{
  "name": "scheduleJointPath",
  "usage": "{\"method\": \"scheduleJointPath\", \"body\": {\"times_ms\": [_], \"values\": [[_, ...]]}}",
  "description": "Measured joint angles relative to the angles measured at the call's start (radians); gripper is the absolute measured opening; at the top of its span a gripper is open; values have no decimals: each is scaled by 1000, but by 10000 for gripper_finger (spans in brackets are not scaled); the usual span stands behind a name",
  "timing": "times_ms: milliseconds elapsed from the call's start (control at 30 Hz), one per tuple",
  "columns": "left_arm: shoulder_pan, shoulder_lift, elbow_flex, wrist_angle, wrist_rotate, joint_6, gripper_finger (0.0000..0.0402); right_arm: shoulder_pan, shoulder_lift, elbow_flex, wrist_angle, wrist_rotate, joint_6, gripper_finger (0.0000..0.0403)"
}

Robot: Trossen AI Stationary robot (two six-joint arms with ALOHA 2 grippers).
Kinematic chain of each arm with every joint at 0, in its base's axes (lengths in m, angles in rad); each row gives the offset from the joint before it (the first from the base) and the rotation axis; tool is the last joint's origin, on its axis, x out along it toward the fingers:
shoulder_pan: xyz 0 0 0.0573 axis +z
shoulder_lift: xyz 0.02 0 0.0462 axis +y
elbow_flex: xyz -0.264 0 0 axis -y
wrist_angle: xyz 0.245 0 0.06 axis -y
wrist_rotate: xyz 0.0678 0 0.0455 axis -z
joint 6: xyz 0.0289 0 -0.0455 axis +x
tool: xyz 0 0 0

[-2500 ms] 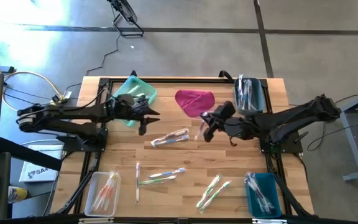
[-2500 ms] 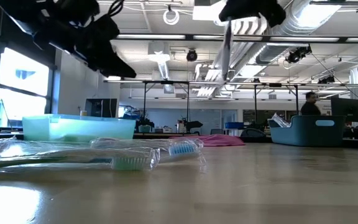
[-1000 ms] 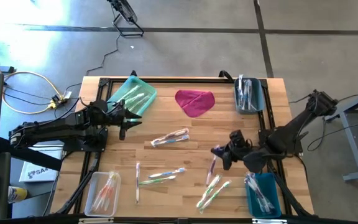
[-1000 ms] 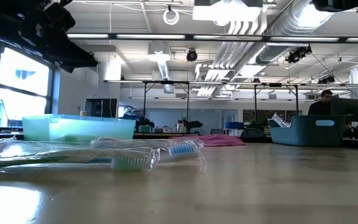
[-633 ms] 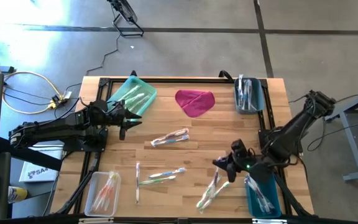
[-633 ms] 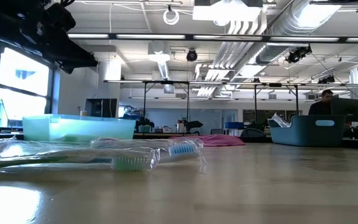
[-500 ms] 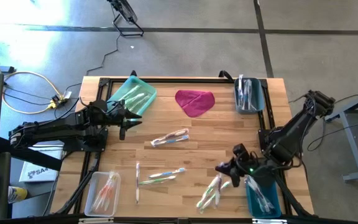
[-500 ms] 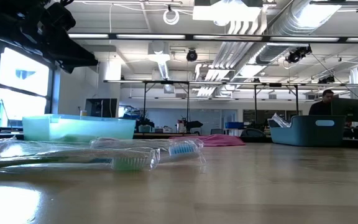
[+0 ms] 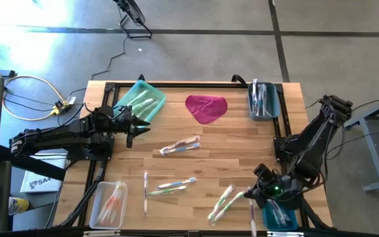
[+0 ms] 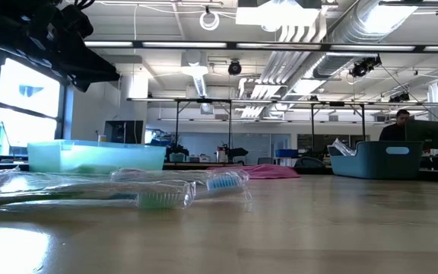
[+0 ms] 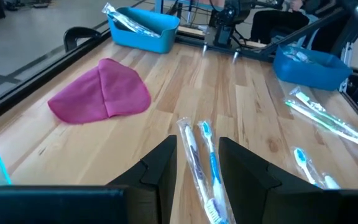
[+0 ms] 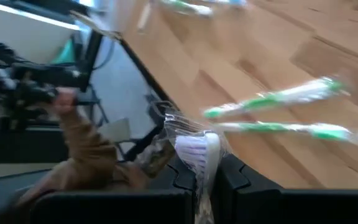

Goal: Pick & Place Toothbrushes
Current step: Put the purple toothbrush to the dark blue bin bin

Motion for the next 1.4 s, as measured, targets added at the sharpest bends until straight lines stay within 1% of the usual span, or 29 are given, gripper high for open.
{"method": "scheduleJointPath", "body": {"times_ms": [100, 167, 233, 500, 633, 767, 833, 967, 1200, 1400], "values": [[0, 0, 0, 4, 0, -19, 116, 14, 0, 0, -74, 36, 29, 10], [0, 0, 0, 5, -1, -32, 116, 20, 0, 0, -107, 33, 31, 10], [0, 0, 0, 5, -2, -36, 116, 26, 0, 0, -142, 10, 32, 10], [0, 0, 0, 8, -2, -46, 116, 68, 0, 0, -269, -136, 58, 10], [0, 0, 0, 15, -2, -48, 116, 103, 0, 0, -354, -159, 58, 10], [0, 0, 0, 23, -2, -61, 116, 133, 9, 0, -428, -127, 74, 10], [0, 0, 1, 23, -2, -61, 116, 141, 22, 0, -444, -104, 75, 10], [0, 0, 1, 23, -22, -61, 116, 145, 71, 0, -455, -106, 75, 11], [0, 0, 1, 23, -114, -62, 116, 145, 191, 0, -458, -176, 74, 11], [0, 0, 1, 22, -128, -65, 116, 144, 236, 0, -453, -182, 76, 13]]}}
